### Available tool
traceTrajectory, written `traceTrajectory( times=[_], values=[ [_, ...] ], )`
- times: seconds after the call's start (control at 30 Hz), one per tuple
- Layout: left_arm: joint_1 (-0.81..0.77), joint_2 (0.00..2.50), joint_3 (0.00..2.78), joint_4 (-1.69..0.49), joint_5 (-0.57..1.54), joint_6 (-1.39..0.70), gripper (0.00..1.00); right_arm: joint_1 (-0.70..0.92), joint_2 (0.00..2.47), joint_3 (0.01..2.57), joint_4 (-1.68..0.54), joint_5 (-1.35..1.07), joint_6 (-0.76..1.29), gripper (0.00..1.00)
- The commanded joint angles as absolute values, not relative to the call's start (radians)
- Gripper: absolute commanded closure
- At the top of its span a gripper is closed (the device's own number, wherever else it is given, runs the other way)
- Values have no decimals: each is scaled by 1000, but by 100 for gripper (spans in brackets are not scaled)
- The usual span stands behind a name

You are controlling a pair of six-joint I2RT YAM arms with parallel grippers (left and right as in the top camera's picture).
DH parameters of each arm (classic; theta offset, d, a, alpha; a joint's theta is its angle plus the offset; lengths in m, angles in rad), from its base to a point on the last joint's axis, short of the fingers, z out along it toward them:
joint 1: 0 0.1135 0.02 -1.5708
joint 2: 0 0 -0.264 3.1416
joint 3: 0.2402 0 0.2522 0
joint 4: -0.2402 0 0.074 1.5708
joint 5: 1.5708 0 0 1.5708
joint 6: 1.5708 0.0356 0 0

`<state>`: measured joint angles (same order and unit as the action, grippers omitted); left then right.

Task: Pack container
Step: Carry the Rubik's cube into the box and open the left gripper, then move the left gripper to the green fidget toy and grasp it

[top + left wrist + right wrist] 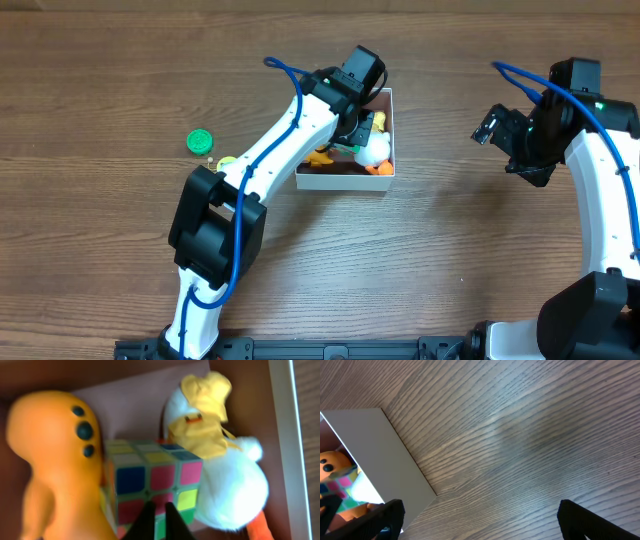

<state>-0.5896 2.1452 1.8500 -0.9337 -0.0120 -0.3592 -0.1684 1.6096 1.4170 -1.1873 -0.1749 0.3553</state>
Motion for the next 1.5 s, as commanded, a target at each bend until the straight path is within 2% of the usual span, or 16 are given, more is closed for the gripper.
traceTrajectory(
  times=[0.0,0.1,0.23,0.3,0.47,0.63,0.77,0.8,0.87,0.93,1.03,1.13,1.47],
  values=[
    [-554,2153,1850,-928,-56,-336,86,-165,1613,1418,-1183,-158,336,0],
    [-533,2155,1850,-957,-55,-336,80,-165,1613,1418,-1184,-159,336,0],
    [-521,2148,1855,-1018,-30,-327,84,-165,1613,1418,-1193,-159,336,0],
    [-511,2130,1890,-1074,-34,-312,64,-165,1613,1418,-1199,-158,336,0],
    [-477,2051,2058,-1250,-70,-306,31,-165,1613,1418,-1207,-159,336,0],
    [-406,1917,2163,-1436,-162,-315,17,-165,1613,1418,-1211,-158,336,0],
    [-294,1861,2162,-1584,-218,-348,12,-165,1613,1418,-1210,-159,336,0],
    [-247,1862,2160,-1616,-216,-348,9,-165,1613,1418,-1210,-158,336,0],
    [-154,1864,2122,-1634,-171,-329,5,-165,1613,1418,-1210,-158,336,0],
    [-61,1864,2050,-1617,-90,-281,5,-165,1613,1418,-1211,-158,336,0],
    [45,1864,1903,-1523,5,-236,9,-165,1613,1418,-1210,-158,336,0],
    [102,1864,1757,-1408,27,-232,8,-165,1613,1418,-1212,-158,336,0],
    [123,1923,1455,-1005,27,-231,5,-165,1613,1418,-1225,-159,336,0]
  ],
)
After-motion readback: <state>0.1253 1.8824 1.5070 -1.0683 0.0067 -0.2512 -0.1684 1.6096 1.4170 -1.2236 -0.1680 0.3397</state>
